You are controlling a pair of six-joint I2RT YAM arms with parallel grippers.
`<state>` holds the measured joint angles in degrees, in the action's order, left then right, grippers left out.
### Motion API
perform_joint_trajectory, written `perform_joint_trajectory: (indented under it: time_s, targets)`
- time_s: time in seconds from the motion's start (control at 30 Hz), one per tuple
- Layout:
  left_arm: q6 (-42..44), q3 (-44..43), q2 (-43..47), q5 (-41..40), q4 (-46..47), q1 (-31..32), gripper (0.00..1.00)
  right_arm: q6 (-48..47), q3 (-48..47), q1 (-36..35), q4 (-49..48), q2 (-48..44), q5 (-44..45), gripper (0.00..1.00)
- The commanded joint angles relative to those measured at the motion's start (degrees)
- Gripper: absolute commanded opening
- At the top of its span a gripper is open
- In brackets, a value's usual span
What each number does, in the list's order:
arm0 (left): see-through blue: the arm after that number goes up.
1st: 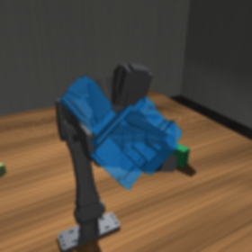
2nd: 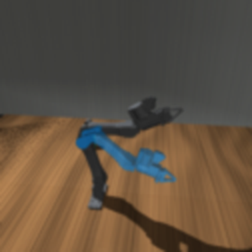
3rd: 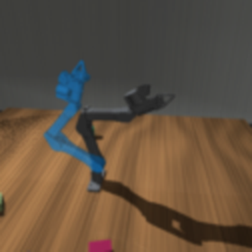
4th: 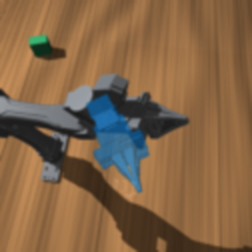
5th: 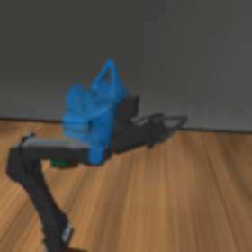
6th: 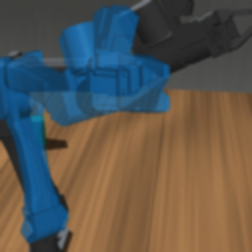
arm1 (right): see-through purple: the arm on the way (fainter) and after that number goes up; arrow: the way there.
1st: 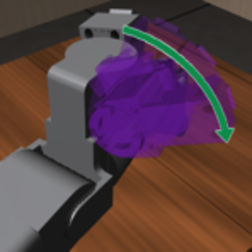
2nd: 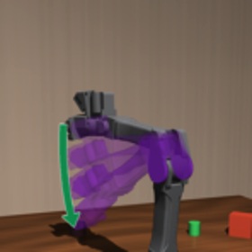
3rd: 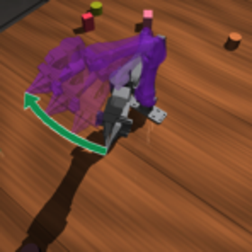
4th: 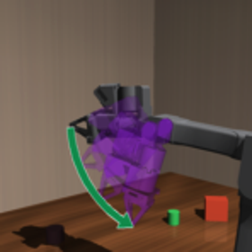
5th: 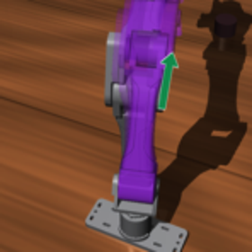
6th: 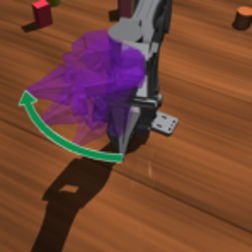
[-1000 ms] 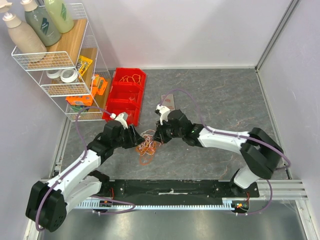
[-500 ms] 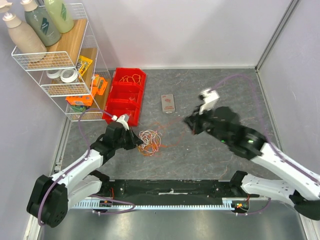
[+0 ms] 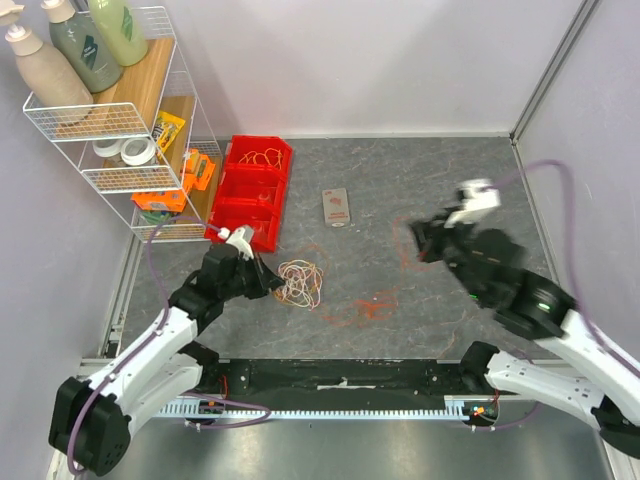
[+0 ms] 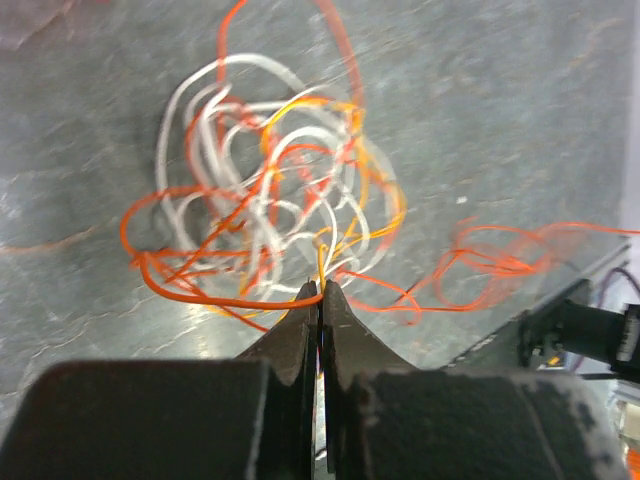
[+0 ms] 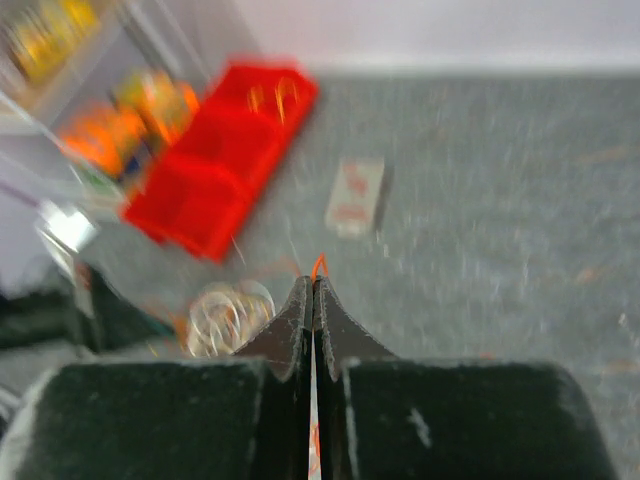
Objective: Untangle the cables
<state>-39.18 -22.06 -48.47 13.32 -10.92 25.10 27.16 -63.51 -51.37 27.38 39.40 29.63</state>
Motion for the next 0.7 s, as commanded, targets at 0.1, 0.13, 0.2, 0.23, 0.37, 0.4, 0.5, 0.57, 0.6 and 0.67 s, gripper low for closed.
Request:
perform_joint_trajectory:
  time_s: [0.1,0.13,0.2,0.23,0.37,0.4,0.5,0.57,0.6,0.67]
  targets:
    - [6.9,-21.8,9.5,7.5,-5.9,-0.2,0.02,6.2,11.4,0.0,-2.5,11.0,-4.6,0.0]
    - [7.5,-24.8,10.1,7.2,-7.2,-0.2,0.02,5.8,11.1,0.0,-2.4,11.4,-3.5,0.0]
    - [7.3,-27.5,10.3,5.8,-10.0,-0.2,0.02,4.5,8.8,0.0,-2.0,11.3,-2.9,0.0]
    - [6.8,-27.4,10.0,6.7,-10.6,-0.2,0.02,3.6,7.4,0.0,-1.8,11.1,-3.0,0.0]
    - [4.6,-22.7,7.3,13.0,-8.2,-0.1,0.02,-1.0,-2.3,0.0,-0.5,11.1,-4.3,0.0]
    - [3.6,-20.5,7.2,13.3,-7.2,-0.3,0.02,-1.7,-5.2,0.0,0.1,11.5,-5.1,0.0]
    - [-0.1,-12.1,7.5,14.3,-0.4,-0.1,0.02,-4.1,-15.8,0.0,0.6,13.0,-7.9,0.0]
    - [-2.6,-5.5,6.5,15.7,5.0,-0.1,0.02,-5.4,-23.2,0.0,0.6,14.6,-10.9,0.0]
    - [-3.7,-3.1,5.2,16.3,7.7,-0.1,0.02,-5.8,-26.9,0.0,0.5,15.4,-12.1,0.0]
    - [-4.5,-0.6,2.9,16.8,10.1,-0.1,0.02,-6.7,-33.0,0.0,0.2,17.6,-14.1,0.0]
